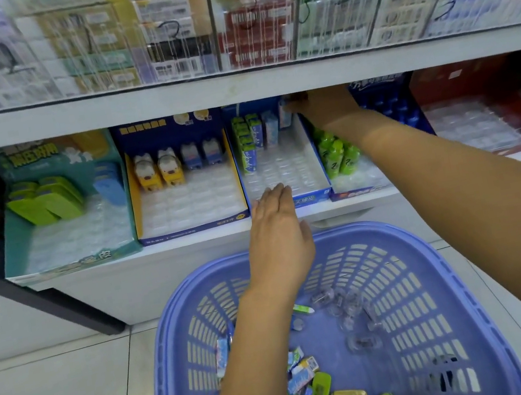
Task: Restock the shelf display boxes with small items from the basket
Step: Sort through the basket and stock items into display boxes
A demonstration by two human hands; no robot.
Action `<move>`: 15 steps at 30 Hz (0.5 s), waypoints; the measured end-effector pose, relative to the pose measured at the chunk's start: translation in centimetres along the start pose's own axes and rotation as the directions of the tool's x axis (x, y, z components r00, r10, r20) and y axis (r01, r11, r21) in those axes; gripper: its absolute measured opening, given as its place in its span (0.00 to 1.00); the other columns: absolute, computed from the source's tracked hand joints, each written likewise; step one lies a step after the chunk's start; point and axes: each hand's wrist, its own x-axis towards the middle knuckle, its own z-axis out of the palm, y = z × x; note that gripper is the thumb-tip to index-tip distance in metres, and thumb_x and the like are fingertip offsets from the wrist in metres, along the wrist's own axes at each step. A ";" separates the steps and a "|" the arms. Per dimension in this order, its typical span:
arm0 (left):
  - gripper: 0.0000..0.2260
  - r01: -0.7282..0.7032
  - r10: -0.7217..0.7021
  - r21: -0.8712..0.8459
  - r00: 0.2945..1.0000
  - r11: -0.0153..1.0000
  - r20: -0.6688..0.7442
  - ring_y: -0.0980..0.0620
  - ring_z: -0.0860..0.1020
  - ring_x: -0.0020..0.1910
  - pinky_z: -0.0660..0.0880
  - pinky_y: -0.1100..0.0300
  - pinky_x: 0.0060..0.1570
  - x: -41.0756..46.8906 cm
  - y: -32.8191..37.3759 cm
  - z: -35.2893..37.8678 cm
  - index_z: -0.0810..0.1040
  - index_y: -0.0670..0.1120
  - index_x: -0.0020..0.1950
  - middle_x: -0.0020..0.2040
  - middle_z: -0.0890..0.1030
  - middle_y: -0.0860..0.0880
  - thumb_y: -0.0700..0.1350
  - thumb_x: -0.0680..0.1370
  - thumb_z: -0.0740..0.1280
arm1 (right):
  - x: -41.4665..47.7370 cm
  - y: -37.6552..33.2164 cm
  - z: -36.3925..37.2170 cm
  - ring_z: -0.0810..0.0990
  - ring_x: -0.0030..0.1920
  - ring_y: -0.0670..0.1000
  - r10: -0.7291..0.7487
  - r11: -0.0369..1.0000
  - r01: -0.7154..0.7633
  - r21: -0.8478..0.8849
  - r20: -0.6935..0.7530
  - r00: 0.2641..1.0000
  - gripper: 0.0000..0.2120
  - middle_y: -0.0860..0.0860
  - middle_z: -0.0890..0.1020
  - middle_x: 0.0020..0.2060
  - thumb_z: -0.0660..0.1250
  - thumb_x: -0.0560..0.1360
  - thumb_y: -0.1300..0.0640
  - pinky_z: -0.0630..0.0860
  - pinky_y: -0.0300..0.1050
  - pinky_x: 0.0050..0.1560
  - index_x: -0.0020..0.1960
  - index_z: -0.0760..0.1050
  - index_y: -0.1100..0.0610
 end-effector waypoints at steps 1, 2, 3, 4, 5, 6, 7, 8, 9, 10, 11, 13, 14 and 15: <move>0.26 0.000 0.000 -0.001 1.000 1.000 0.002 0.51 0.51 0.76 0.39 0.63 0.72 0.0 0.0 0.0 0.55 0.42 0.77 0.77 0.56 0.47 0.43 0.80 0.59 | 0.1 0.1 -0.1 0.72 0.64 0.55 -0.003 1.000 0.003 -0.010 0.015 1.000 0.16 0.56 0.76 0.62 0.64 0.77 0.51 0.65 0.41 0.61 0.63 0.74 0.58; 0.26 0.002 -0.002 -0.006 1.000 1.000 0.002 0.51 0.51 0.76 0.40 0.62 0.72 0.1 -0.1 0.0 0.55 0.42 0.77 0.77 0.56 0.46 0.43 0.80 0.59 | 0.3 0.2 -0.2 0.72 0.64 0.55 -0.006 1.000 0.006 -0.016 0.027 1.000 0.17 0.55 0.76 0.63 0.64 0.77 0.51 0.65 0.41 0.61 0.63 0.74 0.56; 0.26 0.003 -0.003 -0.012 1.000 1.000 0.002 0.50 0.52 0.76 0.40 0.62 0.73 0.1 -0.1 0.0 0.55 0.42 0.77 0.77 0.56 0.46 0.43 0.80 0.59 | 0.4 0.3 -0.3 0.72 0.64 0.54 -0.010 1.000 0.010 -0.021 0.035 0.999 0.16 0.54 0.76 0.63 0.65 0.77 0.51 0.65 0.40 0.60 0.63 0.74 0.56; 0.26 0.002 -0.002 -0.015 1.000 1.000 0.003 0.50 0.52 0.76 0.41 0.61 0.73 0.2 -0.1 -0.1 0.56 0.42 0.76 0.77 0.56 0.46 0.44 0.80 0.60 | 0.5 0.4 -0.3 0.72 0.63 0.54 -0.011 0.999 0.013 -0.035 0.042 0.999 0.16 0.53 0.76 0.62 0.65 0.77 0.51 0.65 0.38 0.59 0.62 0.75 0.55; 0.26 0.002 -0.002 -0.015 1.000 1.000 0.007 0.50 0.52 0.76 0.42 0.61 0.73 0.2 -0.1 -0.1 0.56 0.42 0.76 0.77 0.57 0.46 0.44 0.80 0.60 | 0.6 0.4 -0.4 0.72 0.63 0.53 -0.015 0.998 0.017 -0.058 0.047 0.999 0.15 0.53 0.76 0.62 0.65 0.77 0.51 0.64 0.37 0.57 0.61 0.75 0.55; 0.26 0.003 -0.003 -0.015 1.000 1.000 0.009 0.50 0.52 0.76 0.42 0.60 0.74 0.3 -0.1 -0.2 0.56 0.42 0.76 0.77 0.57 0.46 0.44 0.80 0.60 | 0.7 0.4 -0.3 0.73 0.63 0.53 -0.023 0.996 0.027 -0.082 0.054 0.998 0.14 0.53 0.77 0.62 0.65 0.76 0.52 0.63 0.36 0.57 0.60 0.76 0.56; 0.26 0.004 -0.003 -0.016 1.000 1.000 0.012 0.50 0.52 0.76 0.43 0.60 0.74 0.3 -0.1 -0.2 0.56 0.42 0.76 0.77 0.57 0.46 0.45 0.80 0.60 | 0.7 0.4 -0.2 0.73 0.63 0.53 -0.027 0.995 0.033 -0.097 0.058 0.998 0.13 0.53 0.77 0.61 0.66 0.76 0.53 0.63 0.36 0.57 0.59 0.77 0.56; 0.26 0.005 -0.005 -0.015 1.000 1.000 0.016 0.50 0.52 0.76 0.43 0.60 0.74 0.3 -0.1 -0.2 0.56 0.42 0.76 0.77 0.57 0.46 0.45 0.80 0.60 | 0.7 0.2 -0.1 0.73 0.63 0.53 -0.025 0.994 0.031 -0.105 0.061 0.998 0.13 0.53 0.77 0.61 0.66 0.76 0.54 0.64 0.36 0.58 0.59 0.77 0.57; 0.26 0.007 -0.007 -0.016 1.000 1.000 0.017 0.50 0.52 0.76 0.43 0.61 0.73 0.3 -0.1 -0.2 0.56 0.42 0.76 0.77 0.57 0.47 0.45 0.80 0.60 | 0.7 0.0 0.1 0.73 0.63 0.53 -0.020 0.991 0.027 -0.129 0.062 0.998 0.13 0.53 0.77 0.61 0.65 0.77 0.55 0.64 0.37 0.60 0.59 0.77 0.58; 0.26 0.010 -0.009 -0.020 1.000 1.000 0.013 0.50 0.52 0.76 0.43 0.61 0.73 0.3 -0.1 -0.2 0.56 0.42 0.76 0.77 0.57 0.47 0.45 0.80 0.60 | 0.7 -0.1 0.4 0.73 0.63 0.54 -0.020 0.983 0.030 -0.179 0.057 0.998 0.13 0.54 0.77 0.62 0.63 0.78 0.56 0.65 0.39 0.62 0.60 0.77 0.59; 0.26 0.013 -0.012 -0.027 1.000 1.000 0.013 0.51 0.52 0.76 0.43 0.61 0.73 0.3 -0.1 -0.1 0.56 0.42 0.76 0.77 0.57 0.47 0.45 0.80 0.60 | 0.6 -0.3 0.6 0.74 0.62 0.56 -0.014 0.970 0.026 -0.241 0.053 0.999 0.14 0.55 0.77 0.62 0.60 0.79 0.57 0.67 0.42 0.63 0.61 0.77 0.60; 0.26 0.014 -0.013 -0.036 1.000 0.999 0.015 0.51 0.52 0.76 0.43 0.62 0.73 0.3 -0.1 -0.1 0.56 0.42 0.76 0.77 0.57 0.47 0.44 0.80 0.60 | 0.4 -0.6 1.0 0.75 0.60 0.58 0.005 0.940 0.006 -0.341 0.031 1.000 0.15 0.58 0.78 0.60 0.55 0.80 0.61 0.69 0.47 0.63 0.62 0.75 0.62; 0.26 0.010 -0.010 -0.037 1.000 0.999 0.008 0.51 0.52 0.76 0.42 0.63 0.72 0.3 -0.1 0.0 0.56 0.42 0.76 0.77 0.57 0.47 0.44 0.80 0.60 | 0.2 -0.7 1.2 0.76 0.59 0.58 0.002 0.924 0.003 -0.383 0.013 1.000 0.15 0.59 0.78 0.60 0.54 0.80 0.63 0.71 0.47 0.62 0.62 0.75 0.62; 0.26 0.008 -0.008 -0.038 1.000 0.999 0.006 0.51 0.52 0.76 0.42 0.63 0.72 0.3 -0.2 0.1 0.56 0.42 0.76 0.77 0.57 0.47 0.44 0.80 0.60 | 0.1 -0.8 1.3 0.76 0.58 0.58 -0.008 0.906 0.007 -0.422 0.000 1.000 0.15 0.59 0.78 0.59 0.53 0.80 0.64 0.71 0.46 0.61 0.62 0.75 0.61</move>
